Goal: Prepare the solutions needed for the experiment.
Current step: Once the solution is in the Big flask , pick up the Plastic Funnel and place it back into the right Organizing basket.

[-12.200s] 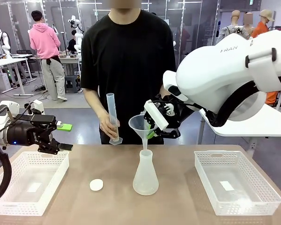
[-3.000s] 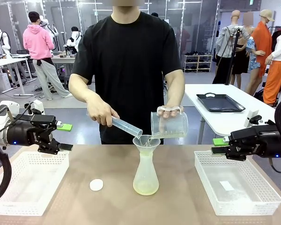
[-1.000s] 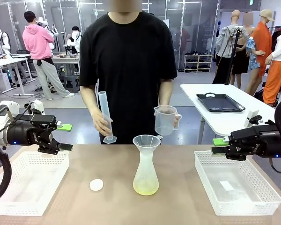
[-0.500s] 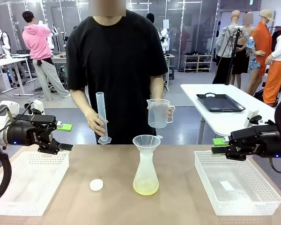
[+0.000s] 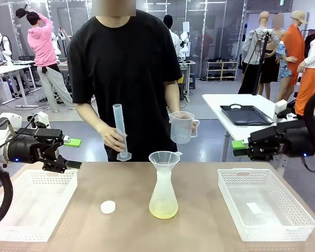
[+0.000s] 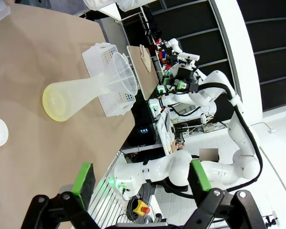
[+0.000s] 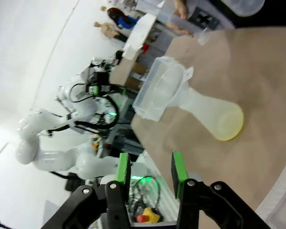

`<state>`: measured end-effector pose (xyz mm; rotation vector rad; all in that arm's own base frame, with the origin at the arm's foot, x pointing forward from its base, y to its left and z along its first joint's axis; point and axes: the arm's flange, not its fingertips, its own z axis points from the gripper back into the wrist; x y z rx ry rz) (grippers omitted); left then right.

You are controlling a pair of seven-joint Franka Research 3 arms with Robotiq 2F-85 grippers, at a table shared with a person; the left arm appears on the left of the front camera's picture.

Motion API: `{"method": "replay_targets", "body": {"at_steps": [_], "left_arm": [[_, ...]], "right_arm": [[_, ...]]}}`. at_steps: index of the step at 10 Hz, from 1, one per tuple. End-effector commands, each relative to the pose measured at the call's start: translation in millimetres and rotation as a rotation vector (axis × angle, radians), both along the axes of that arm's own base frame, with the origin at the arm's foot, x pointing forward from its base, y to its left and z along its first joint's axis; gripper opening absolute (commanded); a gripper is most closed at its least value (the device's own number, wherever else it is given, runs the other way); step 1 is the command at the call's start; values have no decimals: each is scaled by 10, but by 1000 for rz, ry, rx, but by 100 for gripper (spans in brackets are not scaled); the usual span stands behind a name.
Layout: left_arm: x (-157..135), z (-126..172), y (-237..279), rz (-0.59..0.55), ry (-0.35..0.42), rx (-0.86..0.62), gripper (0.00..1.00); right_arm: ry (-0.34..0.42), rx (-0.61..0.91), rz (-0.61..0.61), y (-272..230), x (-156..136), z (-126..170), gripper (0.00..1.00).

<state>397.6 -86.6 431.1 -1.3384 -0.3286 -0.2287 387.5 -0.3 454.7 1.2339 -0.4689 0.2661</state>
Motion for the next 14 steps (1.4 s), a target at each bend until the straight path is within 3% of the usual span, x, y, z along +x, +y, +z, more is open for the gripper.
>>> {"method": "replay_targets", "body": {"at_steps": [1, 6, 8, 11, 14], "left_arm": [[-4, 10, 1, -7, 0, -15, 100], [-4, 10, 1, -7, 0, -15, 100], [-4, 10, 1, -7, 0, -15, 100], [-4, 10, 1, -7, 0, -15, 100], [-4, 10, 1, -7, 0, -15, 100]], "right_arm": [[9, -124, -45, 259, 61, 222, 45], [-12, -545, -61, 794, 171, 885, 45], [18, -670, -88, 999, 208, 1006, 53], [31, -719, -105, 1224, 259, 1083, 75], [5, -718, -82, 1175, 179, 1044, 75]]}}
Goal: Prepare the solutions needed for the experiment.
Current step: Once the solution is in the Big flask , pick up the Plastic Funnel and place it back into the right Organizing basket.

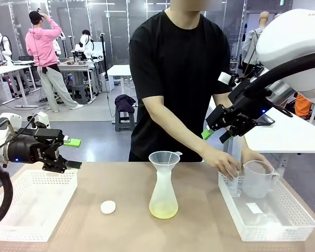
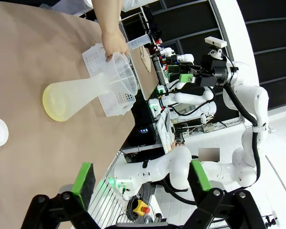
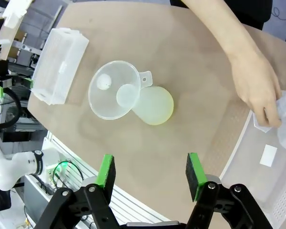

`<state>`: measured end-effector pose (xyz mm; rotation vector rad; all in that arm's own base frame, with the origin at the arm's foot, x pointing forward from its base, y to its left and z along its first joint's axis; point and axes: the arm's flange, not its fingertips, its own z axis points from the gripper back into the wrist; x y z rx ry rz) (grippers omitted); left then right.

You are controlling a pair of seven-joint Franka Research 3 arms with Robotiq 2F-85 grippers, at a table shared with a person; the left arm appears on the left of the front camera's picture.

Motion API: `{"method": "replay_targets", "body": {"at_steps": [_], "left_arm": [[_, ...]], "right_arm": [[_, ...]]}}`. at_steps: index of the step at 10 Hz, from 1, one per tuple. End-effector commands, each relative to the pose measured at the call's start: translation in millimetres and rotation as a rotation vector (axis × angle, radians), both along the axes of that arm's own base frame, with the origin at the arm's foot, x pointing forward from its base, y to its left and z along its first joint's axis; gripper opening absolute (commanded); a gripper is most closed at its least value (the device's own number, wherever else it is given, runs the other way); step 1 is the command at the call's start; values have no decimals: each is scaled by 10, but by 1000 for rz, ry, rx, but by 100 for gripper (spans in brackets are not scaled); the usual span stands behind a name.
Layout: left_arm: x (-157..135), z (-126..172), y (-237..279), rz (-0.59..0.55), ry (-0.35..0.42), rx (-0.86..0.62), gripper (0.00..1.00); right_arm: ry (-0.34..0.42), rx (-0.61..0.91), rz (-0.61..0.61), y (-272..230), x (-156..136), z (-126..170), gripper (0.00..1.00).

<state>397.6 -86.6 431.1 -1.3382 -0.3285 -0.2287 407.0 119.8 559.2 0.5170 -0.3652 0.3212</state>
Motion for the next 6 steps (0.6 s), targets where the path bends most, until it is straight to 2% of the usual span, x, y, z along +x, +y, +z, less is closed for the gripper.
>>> {"method": "replay_targets", "body": {"at_steps": [1, 3, 4, 6], "left_arm": [[-4, 10, 1, -7, 0, -16, 100], [-4, 10, 1, -7, 0, -16, 100], [-4, 10, 1, -7, 0, -16, 100], [-4, 10, 1, -7, 0, -16, 100]], "right_arm": [[-5, -3, 1, -26, -16, -1, 75], [0, 4, 2, -17, -1, 4, 75], [57, 30, -37, 103, -32, -23, 75], [124, -4, -179, 407, 20, -36, 75]]}}
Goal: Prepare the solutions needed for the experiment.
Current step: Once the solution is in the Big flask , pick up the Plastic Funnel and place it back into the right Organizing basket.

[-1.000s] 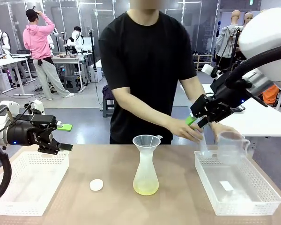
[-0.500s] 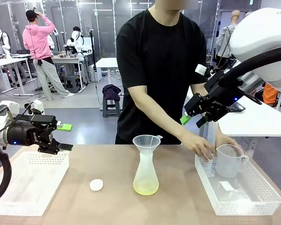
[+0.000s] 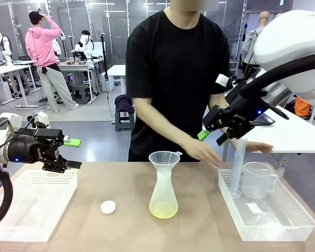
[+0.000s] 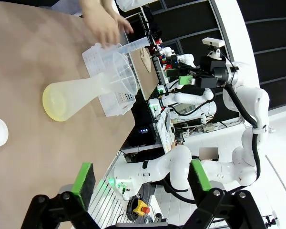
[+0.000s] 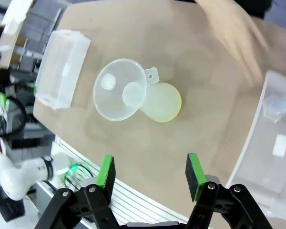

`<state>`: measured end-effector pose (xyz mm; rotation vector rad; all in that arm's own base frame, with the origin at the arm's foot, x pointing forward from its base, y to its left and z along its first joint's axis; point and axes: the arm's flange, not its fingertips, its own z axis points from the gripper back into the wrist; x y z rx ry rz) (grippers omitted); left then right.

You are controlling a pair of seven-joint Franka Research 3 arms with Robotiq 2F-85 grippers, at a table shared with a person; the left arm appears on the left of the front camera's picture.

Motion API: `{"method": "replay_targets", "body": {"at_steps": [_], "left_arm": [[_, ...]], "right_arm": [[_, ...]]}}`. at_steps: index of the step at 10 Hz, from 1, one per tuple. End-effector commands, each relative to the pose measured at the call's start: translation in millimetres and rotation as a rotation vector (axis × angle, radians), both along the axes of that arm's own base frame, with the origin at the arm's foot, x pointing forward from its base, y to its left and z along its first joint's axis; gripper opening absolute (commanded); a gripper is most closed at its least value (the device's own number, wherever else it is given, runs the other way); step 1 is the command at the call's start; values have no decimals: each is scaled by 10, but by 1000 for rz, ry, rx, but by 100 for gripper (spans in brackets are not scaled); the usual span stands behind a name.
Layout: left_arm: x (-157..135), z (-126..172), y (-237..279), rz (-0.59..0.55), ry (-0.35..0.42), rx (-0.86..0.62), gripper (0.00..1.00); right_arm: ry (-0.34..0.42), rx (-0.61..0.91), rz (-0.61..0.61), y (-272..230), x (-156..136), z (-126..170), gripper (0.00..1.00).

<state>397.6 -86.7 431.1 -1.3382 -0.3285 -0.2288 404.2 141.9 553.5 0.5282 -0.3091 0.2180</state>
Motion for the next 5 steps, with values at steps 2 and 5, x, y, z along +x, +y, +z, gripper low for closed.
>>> {"method": "replay_targets", "body": {"at_steps": [2, 5], "left_arm": [[-4, 10, 1, -7, 0, -16, 100], [-4, 10, 1, -7, 0, -16, 100]], "right_arm": [[81, -51, -153, 330, 83, -26, 75], [139, -95, -210, 585, 259, -102, 75]]}}
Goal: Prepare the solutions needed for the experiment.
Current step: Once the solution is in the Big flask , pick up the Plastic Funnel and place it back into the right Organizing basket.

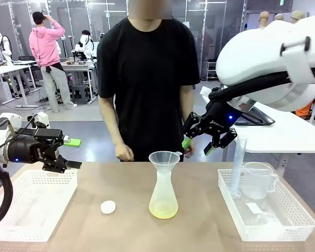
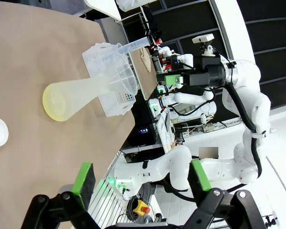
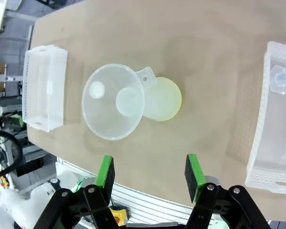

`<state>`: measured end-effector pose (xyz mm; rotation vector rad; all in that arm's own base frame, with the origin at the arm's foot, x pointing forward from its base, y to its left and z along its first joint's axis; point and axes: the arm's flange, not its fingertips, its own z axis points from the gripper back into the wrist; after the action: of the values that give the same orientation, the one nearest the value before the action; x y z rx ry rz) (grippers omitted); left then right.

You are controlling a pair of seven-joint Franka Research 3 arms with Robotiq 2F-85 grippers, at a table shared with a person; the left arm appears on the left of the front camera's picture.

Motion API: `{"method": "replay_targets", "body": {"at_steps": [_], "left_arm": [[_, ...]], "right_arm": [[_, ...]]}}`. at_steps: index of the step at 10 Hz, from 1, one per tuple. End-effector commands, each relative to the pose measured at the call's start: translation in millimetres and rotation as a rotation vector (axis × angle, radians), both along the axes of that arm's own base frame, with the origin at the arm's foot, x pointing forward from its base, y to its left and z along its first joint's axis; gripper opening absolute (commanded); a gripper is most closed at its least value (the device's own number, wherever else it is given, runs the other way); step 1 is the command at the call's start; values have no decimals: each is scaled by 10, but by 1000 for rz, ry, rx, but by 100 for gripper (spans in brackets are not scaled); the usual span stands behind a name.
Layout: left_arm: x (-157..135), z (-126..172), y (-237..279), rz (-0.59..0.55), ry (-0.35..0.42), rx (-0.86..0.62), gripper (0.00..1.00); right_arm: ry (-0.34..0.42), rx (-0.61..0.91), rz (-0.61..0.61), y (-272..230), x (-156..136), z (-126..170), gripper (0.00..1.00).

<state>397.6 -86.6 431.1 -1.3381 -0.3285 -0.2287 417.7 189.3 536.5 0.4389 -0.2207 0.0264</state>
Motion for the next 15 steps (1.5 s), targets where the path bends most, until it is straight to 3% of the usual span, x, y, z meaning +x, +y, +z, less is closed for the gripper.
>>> {"method": "replay_targets", "body": {"at_steps": [1, 2, 4, 15], "left_arm": [[-4, 10, 1, -7, 0, -16, 100], [-4, 10, 1, -7, 0, -16, 100], [-4, 10, 1, -7, 0, -16, 100], [-4, 10, 1, -7, 0, -16, 100]], "right_arm": [[-25, -27, -34, 144, 147, 84, 75], [0, 0, 0, 0, 0, 0, 75], [0, 0, 0, 0, 0, 0, 75], [152, -37, -32, 400, 615, -357, 75]]}}
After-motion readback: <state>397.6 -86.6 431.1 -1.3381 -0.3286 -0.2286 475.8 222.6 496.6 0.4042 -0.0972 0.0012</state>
